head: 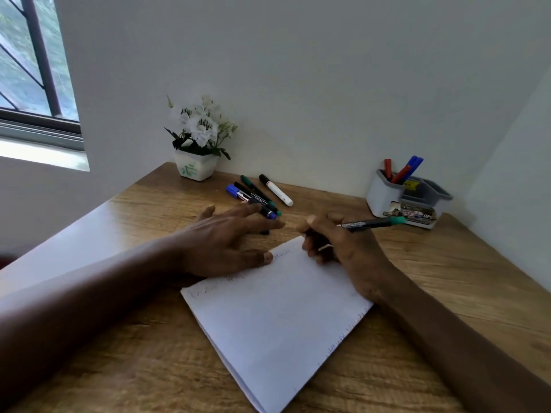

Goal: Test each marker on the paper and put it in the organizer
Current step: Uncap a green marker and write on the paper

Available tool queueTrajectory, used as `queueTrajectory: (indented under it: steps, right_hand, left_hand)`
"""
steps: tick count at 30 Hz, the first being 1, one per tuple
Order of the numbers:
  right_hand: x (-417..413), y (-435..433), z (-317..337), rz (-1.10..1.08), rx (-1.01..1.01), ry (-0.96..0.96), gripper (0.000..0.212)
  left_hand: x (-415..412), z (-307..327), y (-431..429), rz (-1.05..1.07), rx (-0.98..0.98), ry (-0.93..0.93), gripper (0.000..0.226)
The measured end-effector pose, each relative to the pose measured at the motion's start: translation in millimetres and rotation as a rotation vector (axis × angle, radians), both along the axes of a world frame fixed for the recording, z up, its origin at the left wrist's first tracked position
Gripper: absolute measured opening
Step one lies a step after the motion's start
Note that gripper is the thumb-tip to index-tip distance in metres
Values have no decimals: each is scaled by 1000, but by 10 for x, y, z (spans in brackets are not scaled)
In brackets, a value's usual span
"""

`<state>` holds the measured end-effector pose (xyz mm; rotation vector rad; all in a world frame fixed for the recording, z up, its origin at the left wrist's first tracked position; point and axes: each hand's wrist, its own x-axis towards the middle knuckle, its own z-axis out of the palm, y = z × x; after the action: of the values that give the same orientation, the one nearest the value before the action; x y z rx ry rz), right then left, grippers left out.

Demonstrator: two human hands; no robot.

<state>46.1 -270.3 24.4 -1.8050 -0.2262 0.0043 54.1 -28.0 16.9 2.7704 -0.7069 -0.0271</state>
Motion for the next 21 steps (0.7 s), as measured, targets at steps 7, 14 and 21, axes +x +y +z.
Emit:
queueTrajectory:
  steps: [7,14,21]
  right_hand:
    - [72,-81,70,44,-131,51,5]
    - [98,-51,-22,57,-241,-118,6]
    - [80,-173,28,165,-171,-63,14]
  left_hand:
    - [38,-55,-18,25,124,23,78]
    - [36,-66,-1,77,61,32,108]
    - [55,-52,-5,164,153,32,129]
